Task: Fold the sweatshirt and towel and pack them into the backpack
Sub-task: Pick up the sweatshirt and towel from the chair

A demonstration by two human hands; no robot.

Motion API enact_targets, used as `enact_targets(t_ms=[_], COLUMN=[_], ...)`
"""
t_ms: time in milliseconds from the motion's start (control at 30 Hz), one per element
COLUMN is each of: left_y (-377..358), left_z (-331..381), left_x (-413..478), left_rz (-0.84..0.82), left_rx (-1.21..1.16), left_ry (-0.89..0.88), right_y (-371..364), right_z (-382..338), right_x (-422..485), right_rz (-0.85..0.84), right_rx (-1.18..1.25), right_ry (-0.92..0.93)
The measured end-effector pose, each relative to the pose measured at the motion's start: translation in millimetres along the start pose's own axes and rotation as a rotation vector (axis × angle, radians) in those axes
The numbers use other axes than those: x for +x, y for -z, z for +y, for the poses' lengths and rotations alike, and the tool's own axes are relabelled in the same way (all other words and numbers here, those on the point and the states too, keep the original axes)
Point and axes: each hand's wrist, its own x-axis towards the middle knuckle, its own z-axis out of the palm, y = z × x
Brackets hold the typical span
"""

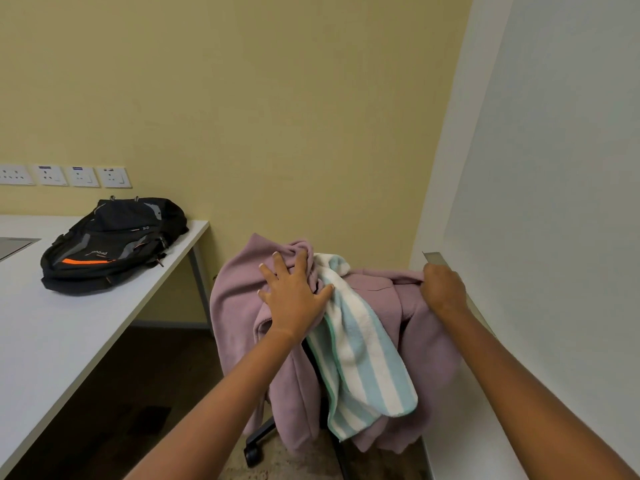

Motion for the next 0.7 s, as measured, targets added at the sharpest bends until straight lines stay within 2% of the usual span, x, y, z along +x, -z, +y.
enact_targets(t_ms=[133,300,367,467,533,600,667,700], left_y=[-2,-1,-1,-1,0,1,-2,-2], left_z=[-4,-3,-5,-11,-14,-17,-18,-17], left_x=[5,6,7,8,5,1,-1,-3], left_rz=[0.025,0.037,0.07,0.161,0.158,0.146,0.176,0.194], left_rx=[-0.018,-0.095,-0.221,-0.398,-0.497,-0.495,-0.458,-0.433], left_ry=[0.004,0.024,0.014,-0.048,-0.035,-0.044,-0.05,-0.042], right_y=[20,69,74,52,38,29,28,27], right_z=[-4,-71,-99,-130,-138,-134,-123,-115], right_x=[1,-23,-34,-53,-66,-70,-64,-60], right_rz=[0.094,0.172,0.139,0.0,-0.115,-0.162,-0.179,-0.162], right_rx=[0.205,0.539,0.63,0.619,0.6,0.541,0.636,0.698], right_ry=[0.036,0.204,0.313,0.481,0.514,0.55,0.535,0.471])
